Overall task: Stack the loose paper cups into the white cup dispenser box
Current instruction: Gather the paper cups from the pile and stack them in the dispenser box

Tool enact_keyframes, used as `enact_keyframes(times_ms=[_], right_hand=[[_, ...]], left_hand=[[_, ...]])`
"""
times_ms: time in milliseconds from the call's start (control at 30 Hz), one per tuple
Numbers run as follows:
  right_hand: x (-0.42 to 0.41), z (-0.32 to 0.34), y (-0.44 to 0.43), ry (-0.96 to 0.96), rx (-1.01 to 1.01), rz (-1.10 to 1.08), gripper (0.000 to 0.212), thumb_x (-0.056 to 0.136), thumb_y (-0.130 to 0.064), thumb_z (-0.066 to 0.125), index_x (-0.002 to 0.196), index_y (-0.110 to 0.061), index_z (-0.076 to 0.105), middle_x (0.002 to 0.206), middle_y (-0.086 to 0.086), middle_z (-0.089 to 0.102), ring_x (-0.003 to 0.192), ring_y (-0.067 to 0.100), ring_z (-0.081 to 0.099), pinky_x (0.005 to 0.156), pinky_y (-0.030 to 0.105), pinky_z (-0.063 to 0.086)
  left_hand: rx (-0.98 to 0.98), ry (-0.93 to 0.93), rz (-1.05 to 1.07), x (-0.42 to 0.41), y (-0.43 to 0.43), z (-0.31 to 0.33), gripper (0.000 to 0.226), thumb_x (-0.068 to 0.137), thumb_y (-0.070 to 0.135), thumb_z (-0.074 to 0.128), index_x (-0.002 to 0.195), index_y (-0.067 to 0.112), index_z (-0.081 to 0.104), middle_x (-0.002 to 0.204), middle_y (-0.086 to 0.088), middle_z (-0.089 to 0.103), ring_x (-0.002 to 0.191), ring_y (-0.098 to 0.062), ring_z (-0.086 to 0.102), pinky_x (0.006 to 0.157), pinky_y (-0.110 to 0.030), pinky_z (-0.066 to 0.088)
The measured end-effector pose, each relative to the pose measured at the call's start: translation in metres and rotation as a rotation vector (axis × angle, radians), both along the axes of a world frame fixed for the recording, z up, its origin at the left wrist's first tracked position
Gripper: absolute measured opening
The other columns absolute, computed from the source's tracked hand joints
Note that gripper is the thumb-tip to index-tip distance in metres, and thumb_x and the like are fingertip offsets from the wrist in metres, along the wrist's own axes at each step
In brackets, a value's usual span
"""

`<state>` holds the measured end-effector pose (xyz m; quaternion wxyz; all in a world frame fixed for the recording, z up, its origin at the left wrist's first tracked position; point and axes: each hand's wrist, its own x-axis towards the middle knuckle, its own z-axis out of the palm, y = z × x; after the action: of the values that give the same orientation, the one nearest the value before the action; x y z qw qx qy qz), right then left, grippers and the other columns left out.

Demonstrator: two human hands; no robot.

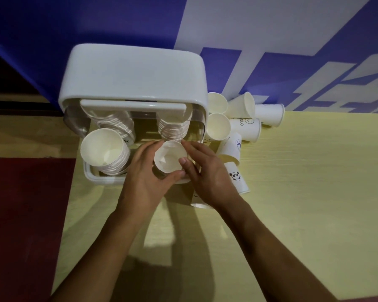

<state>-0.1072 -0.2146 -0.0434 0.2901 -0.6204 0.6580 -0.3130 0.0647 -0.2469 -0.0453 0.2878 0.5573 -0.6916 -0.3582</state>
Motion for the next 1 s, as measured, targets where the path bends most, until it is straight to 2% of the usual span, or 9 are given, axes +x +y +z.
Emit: enact_keyframes(times_ms=[100,167,333,433,500,600,800,900,1000], right_hand=[[-0.005,0.008,0.009,-0.042,-0.04,-0.049,0.044,0.106,-0.032,0.057,0.145,-0.014,0.058,0.141,0.003,0.062,0.129,0.011,0.056,0.107,0.024,0.045],[-0.019,0.017,0.02,-0.045,-0.109,-0.136,0.034,0.105,-0.031,0.057,0.133,-0.015,0.068,0.127,0.0,0.07,0.114,0.007,0.062,0.096,0.02,0.049],[-0.098,0.019,0.049,-0.021,-0.101,-0.416,0.017,0.104,-0.023,0.06,0.109,-0.018,0.076,0.1,-0.013,0.071,0.092,0.008,0.067,0.076,0.025,0.054],[-0.152,0.012,0.058,0.021,-0.052,-0.548,0.017,0.104,-0.022,0.059,0.108,-0.017,0.076,0.099,-0.013,0.071,0.093,0.015,0.07,0.082,0.031,0.056],[-0.182,0.008,0.062,0.025,-0.01,-0.606,0.019,0.104,-0.025,0.06,0.113,-0.017,0.075,0.104,-0.006,0.074,0.094,0.015,0.07,0.084,0.028,0.055],[-0.217,0.003,0.067,0.064,0.058,-0.596,0.026,0.103,-0.031,0.059,0.121,-0.018,0.073,0.112,-0.006,0.073,0.09,0.0,0.066,0.077,0.011,0.048],[-0.272,-0.002,0.067,0.081,0.104,-0.496,0.027,0.103,-0.028,0.061,0.125,-0.016,0.071,0.114,-0.006,0.07,0.087,-0.003,0.062,0.071,0.0,0.043],[-0.292,-0.007,0.061,0.09,0.089,-0.45,0.025,0.102,-0.023,0.064,0.124,-0.014,0.072,0.114,-0.001,0.071,0.083,0.003,0.063,0.075,0.004,0.047],[-0.306,-0.015,0.046,0.088,0.099,-0.388,0.034,0.098,-0.026,0.069,0.13,-0.014,0.067,0.118,0.0,0.069,0.091,0.011,0.065,0.088,0.031,0.058]], left_hand=[[0.052,0.008,-0.006,0.003,0.003,0.003,0.096,0.067,0.058,0.088,0.148,0.024,0.048,0.148,0.004,0.05,0.131,-0.016,0.054,0.104,-0.043,0.054],[0.002,-0.036,-0.004,0.004,0.012,0.013,0.107,0.065,0.067,0.081,0.153,0.02,0.043,0.154,-0.002,0.045,0.136,-0.023,0.052,0.106,-0.044,0.053],[-0.427,-0.116,-0.152,-0.034,0.033,0.048,0.07,0.085,0.051,0.078,0.134,0.004,0.061,0.14,-0.012,0.056,0.131,-0.026,0.053,0.112,-0.022,0.039],[-0.454,-0.11,-0.305,-0.101,0.018,0.052,0.069,0.085,0.051,0.073,0.136,0.008,0.06,0.139,-0.007,0.058,0.127,-0.025,0.057,0.101,-0.03,0.048],[-0.426,-0.206,-0.396,-0.152,-0.001,0.045,0.076,0.083,0.054,0.076,0.141,0.01,0.056,0.143,-0.008,0.057,0.128,-0.027,0.056,0.099,-0.039,0.051],[-0.44,-0.398,-0.529,-0.212,-0.034,0.017,0.086,0.073,0.048,0.089,0.141,0.01,0.055,0.137,-0.01,0.06,0.119,-0.031,0.059,0.093,-0.043,0.053],[-0.548,-0.746,-0.603,-0.255,-0.062,-0.027,0.06,0.081,0.015,0.073,0.139,0.011,0.056,0.14,-0.011,0.056,0.119,-0.032,0.055,0.097,-0.043,0.045],[-0.652,-0.755,-0.603,-0.259,-0.064,-0.036,0.048,0.076,0.006,0.058,0.124,0.008,0.061,0.119,-0.013,0.063,0.102,-0.034,0.057,0.084,-0.044,0.046],[-0.658,-0.74,-0.598,-0.258,-0.062,-0.035,0.051,0.071,0.003,0.068,0.121,0.009,0.061,0.107,-0.011,0.061,0.094,-0.033,0.056,0.08,-0.043,0.046]])
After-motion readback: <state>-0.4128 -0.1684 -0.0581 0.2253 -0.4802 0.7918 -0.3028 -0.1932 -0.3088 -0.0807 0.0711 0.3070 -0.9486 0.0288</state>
